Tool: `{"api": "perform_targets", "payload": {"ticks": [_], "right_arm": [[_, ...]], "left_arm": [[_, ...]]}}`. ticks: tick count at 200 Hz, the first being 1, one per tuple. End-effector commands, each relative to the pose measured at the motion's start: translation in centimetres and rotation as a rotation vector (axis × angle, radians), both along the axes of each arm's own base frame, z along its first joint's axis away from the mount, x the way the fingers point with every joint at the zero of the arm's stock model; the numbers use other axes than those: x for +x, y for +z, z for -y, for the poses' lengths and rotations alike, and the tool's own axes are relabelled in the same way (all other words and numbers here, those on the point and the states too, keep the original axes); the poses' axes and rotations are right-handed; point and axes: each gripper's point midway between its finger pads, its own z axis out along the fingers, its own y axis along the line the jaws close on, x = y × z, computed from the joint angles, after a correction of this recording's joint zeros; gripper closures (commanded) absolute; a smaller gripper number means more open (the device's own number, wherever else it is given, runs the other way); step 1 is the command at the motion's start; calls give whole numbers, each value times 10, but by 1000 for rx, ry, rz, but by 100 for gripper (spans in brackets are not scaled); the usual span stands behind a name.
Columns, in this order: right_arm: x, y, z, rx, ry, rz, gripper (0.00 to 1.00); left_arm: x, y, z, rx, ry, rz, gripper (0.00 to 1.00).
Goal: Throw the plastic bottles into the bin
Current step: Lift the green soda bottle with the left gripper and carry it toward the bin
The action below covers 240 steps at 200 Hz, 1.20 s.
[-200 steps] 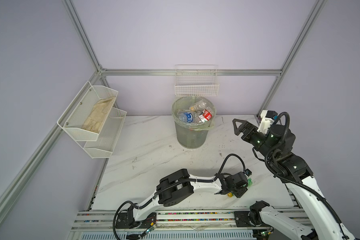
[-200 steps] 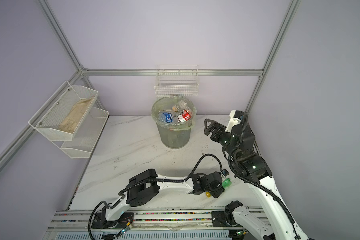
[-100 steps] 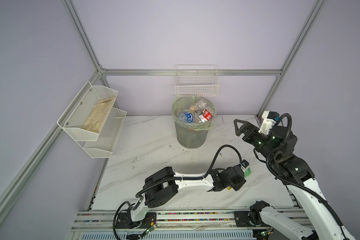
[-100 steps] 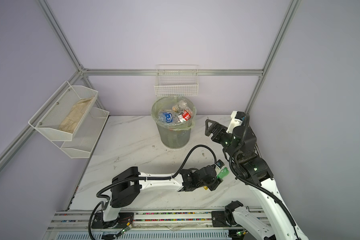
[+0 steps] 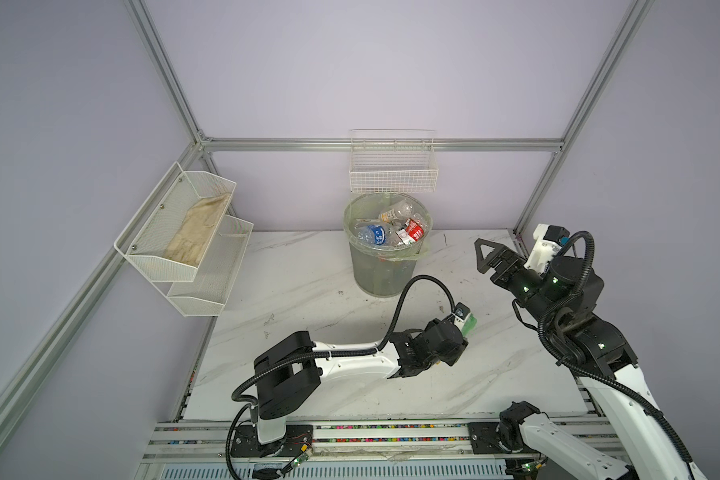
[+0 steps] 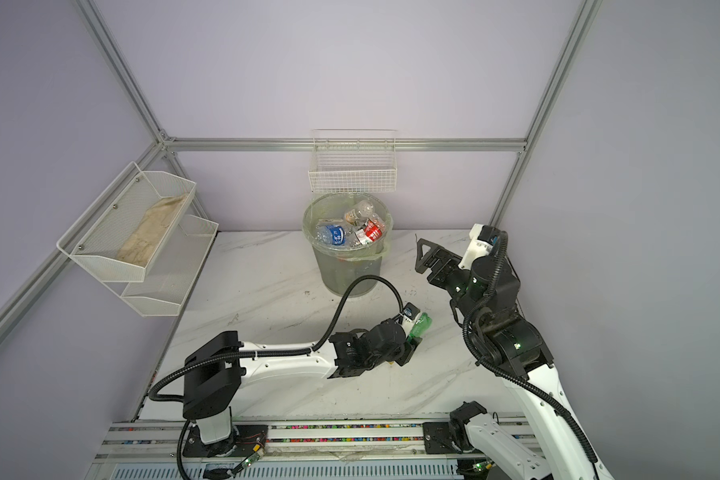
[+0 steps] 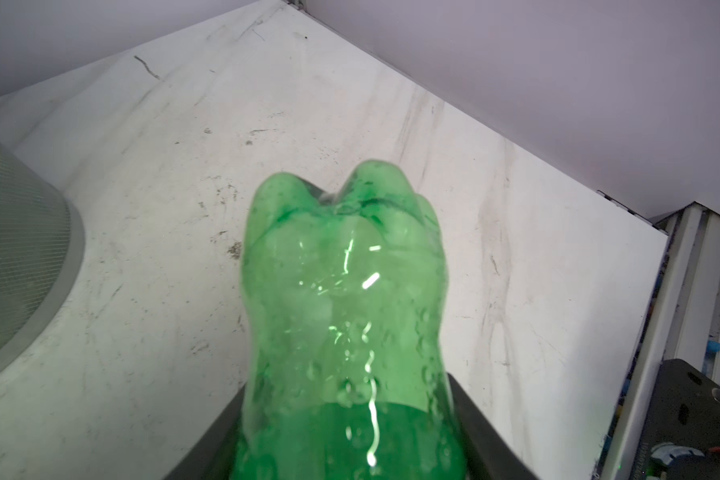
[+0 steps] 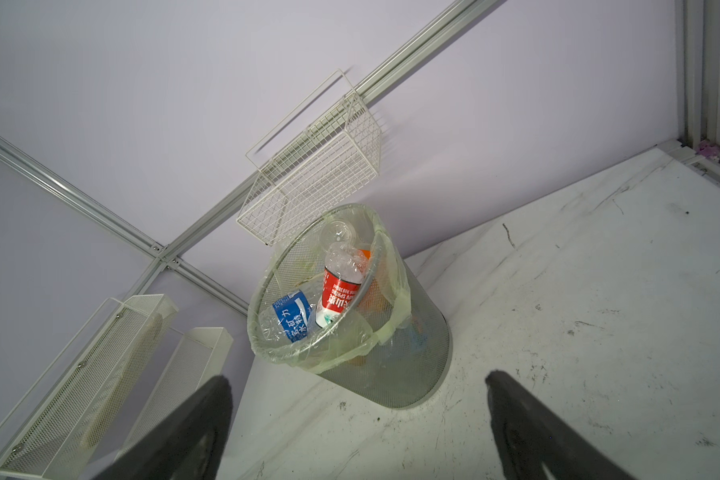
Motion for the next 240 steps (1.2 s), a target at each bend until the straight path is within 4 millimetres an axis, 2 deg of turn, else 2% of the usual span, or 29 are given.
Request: {"api": "perform_targets", "payload": {"ticks": [1, 24, 55, 59, 63, 87, 105, 123, 132, 139, 151, 182, 210, 240], "right_arm": [[-2, -3, 8, -8, -38, -6, 3], [-3, -1, 11, -7, -50, 0, 3], [-1, -5, 10, -4, -48, -8, 2], [-1, -5, 9, -4, -47, -10, 3], [0, -7, 9, -5, -44, -14, 3], [1, -11, 7, -5, -37, -25, 3], [-1, -10, 8, -8, -40, -19, 3], [-3, -8, 11, -12, -48, -11, 3], [-4, -7, 11, -14, -49, -9, 3], [-4, -8, 12, -16, -51, -10, 3], [-4, -8, 11, -18, -49, -11, 3], [-2, -10, 9, -18, -44, -18, 3], [0, -12, 7, -15, -37, -25, 3], [2, -14, 4, -6, -25, -35, 3]], "left_arm": [[19, 43, -32, -80, 79, 80, 80], [33, 68, -66, -117, 141, 119, 80], [52, 116, -115, -175, 216, 194, 80], [56, 116, -119, -167, 224, 199, 80], [54, 136, -129, -200, 234, 224, 80], [61, 185, -171, -224, 299, 329, 80], [58, 220, -204, -260, 358, 402, 80], [47, 252, -240, -322, 415, 479, 80], [39, 266, -259, -358, 448, 515, 82], [33, 275, -275, -391, 483, 538, 87], [22, 284, -302, -444, 545, 580, 94], [-8, 297, -353, -533, 610, 665, 95], [-29, 306, -383, -566, 637, 720, 96], [-39, 318, -397, -569, 647, 772, 97]]}}
